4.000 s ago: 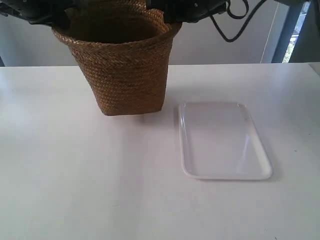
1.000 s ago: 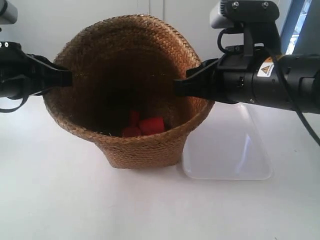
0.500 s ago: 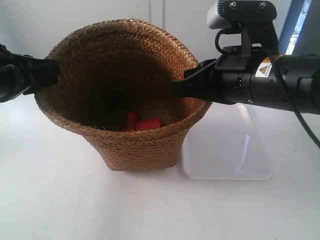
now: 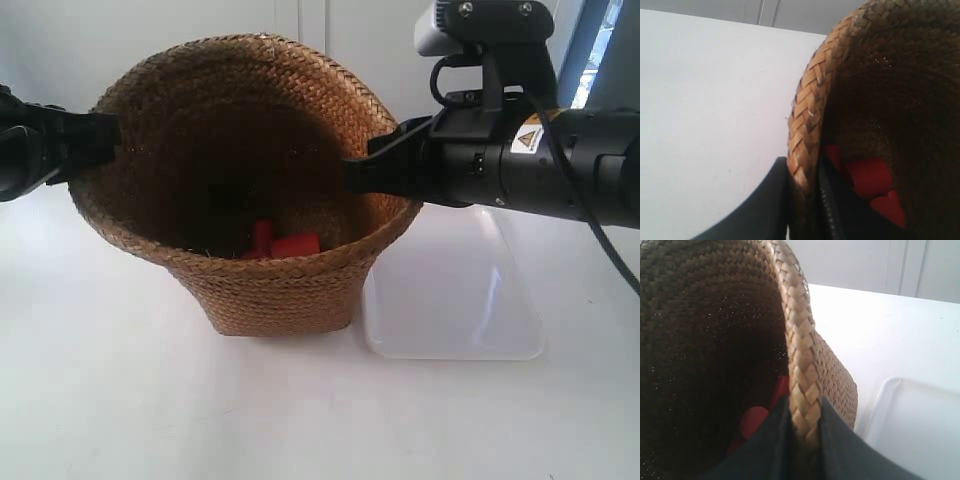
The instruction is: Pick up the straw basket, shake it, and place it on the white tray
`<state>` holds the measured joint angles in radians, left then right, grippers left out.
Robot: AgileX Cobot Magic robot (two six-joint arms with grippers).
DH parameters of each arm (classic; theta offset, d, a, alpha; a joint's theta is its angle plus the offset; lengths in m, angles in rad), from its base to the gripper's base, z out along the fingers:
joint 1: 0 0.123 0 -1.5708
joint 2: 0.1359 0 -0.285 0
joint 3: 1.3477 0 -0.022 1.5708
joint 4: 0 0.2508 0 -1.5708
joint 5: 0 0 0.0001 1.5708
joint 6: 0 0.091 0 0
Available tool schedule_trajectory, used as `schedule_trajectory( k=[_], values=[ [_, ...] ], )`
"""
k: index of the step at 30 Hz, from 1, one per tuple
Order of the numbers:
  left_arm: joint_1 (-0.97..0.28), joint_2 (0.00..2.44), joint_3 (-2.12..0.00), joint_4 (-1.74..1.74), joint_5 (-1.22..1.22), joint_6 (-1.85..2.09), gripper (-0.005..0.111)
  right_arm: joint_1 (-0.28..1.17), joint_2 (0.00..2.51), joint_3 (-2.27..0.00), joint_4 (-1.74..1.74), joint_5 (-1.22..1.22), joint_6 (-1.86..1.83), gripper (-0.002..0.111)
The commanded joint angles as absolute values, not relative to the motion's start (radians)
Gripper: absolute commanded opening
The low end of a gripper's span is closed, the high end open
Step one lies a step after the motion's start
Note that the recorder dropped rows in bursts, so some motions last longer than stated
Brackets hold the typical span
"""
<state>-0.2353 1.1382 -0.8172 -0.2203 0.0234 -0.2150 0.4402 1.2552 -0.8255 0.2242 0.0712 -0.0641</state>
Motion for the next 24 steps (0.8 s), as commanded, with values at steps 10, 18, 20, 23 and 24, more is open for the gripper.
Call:
schedule_trajectory(
  k=[10, 18, 20, 23, 24],
  values=[
    [-0.288, 1.131, -0.828, -0.170, 0.048, -0.035, 0.000, 0.441, 1.238, -0.838, 0.188, -0.099, -0.015, 0.000],
    [-0.333, 1.190, -0.828, -0.166, -0.023, 0.043, 0.000, 0.436, 1.264, -0.896, 0.182, -0.037, -0.227, 0.000],
    [-0.333, 1.186, -0.828, -0.166, -0.088, 0.043, 0.000, 0.436, 1.273, -0.893, 0.182, -0.043, -0.239, 0.000],
    [-0.333, 1.186, -0.828, -0.166, -0.117, 0.043, 0.000, 0.436, 1.283, -0.862, 0.185, -0.065, -0.225, 0.000],
    [-0.333, 1.186, -0.828, -0.166, -0.109, 0.043, 0.000, 0.436, 1.283, -0.851, 0.189, -0.065, -0.205, 0.000]
  ],
)
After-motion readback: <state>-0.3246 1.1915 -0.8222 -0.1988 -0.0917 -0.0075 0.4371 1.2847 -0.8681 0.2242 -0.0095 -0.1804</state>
